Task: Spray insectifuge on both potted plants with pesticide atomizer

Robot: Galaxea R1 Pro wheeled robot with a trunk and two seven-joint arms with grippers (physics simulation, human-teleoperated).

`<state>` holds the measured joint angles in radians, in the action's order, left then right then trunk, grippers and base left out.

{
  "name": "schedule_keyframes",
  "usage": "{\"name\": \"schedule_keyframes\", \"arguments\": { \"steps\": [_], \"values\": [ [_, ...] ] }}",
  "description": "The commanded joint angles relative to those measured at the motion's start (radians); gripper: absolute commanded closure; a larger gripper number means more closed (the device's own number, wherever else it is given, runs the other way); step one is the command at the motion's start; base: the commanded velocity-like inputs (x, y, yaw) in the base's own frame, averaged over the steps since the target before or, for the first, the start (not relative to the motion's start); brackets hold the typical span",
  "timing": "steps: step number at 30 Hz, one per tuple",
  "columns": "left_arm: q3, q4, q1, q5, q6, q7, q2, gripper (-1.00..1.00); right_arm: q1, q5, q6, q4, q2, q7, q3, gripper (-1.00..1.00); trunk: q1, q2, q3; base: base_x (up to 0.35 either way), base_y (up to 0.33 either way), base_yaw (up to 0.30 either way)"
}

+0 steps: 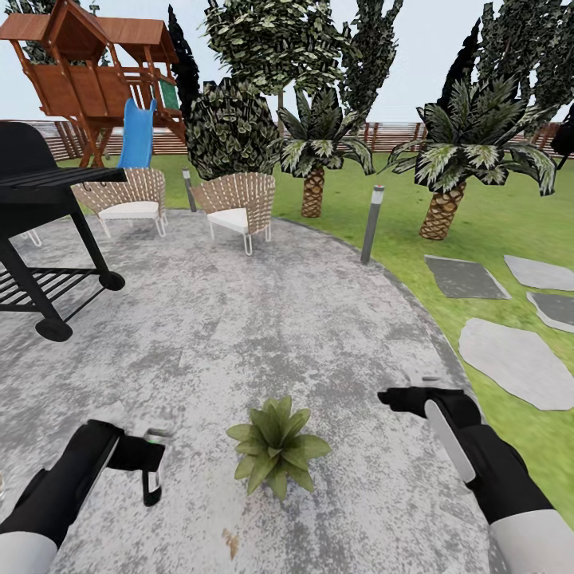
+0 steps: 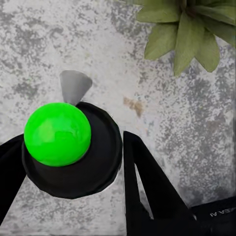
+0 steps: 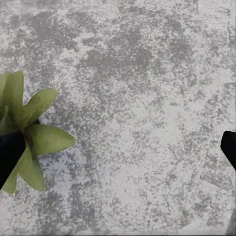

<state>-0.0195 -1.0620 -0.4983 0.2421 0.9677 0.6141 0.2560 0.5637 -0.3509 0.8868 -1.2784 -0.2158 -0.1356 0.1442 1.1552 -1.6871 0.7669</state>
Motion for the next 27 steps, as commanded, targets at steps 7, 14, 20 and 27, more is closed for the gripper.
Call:
{"name": "schedule_keyframes", "arguments": {
  "steps": [7,14,20,27],
  "values": [
    [0.058,0.201,-0.089,0.010,0.039,0.009,-0.093,1.00,0.001,-0.019,0.025,0.015,-0.002,-0.012,-0.013,-1.00,0.000,0.000,0.001,0.000,0.000,-0.011],
    [0.101,0.293,-0.105,0.007,0.040,0.011,-0.120,1.00,0.001,-0.022,0.026,0.104,-0.002,-0.011,-0.066,-1.00,0.000,0.000,-0.002,0.000,0.000,-0.211],
    [0.103,0.298,-0.108,0.009,0.040,0.012,-0.119,1.00,0.001,-0.025,0.026,0.173,0.000,-0.009,-0.075,-1.00,0.000,0.000,-0.006,0.000,0.000,-0.244],
    [0.103,0.347,-0.120,0.008,0.040,0.012,-0.119,1.00,0.001,-0.026,0.026,0.196,0.000,-0.009,-0.072,-1.00,0.000,0.000,-0.007,0.000,0.000,-0.048]
  ]
}}
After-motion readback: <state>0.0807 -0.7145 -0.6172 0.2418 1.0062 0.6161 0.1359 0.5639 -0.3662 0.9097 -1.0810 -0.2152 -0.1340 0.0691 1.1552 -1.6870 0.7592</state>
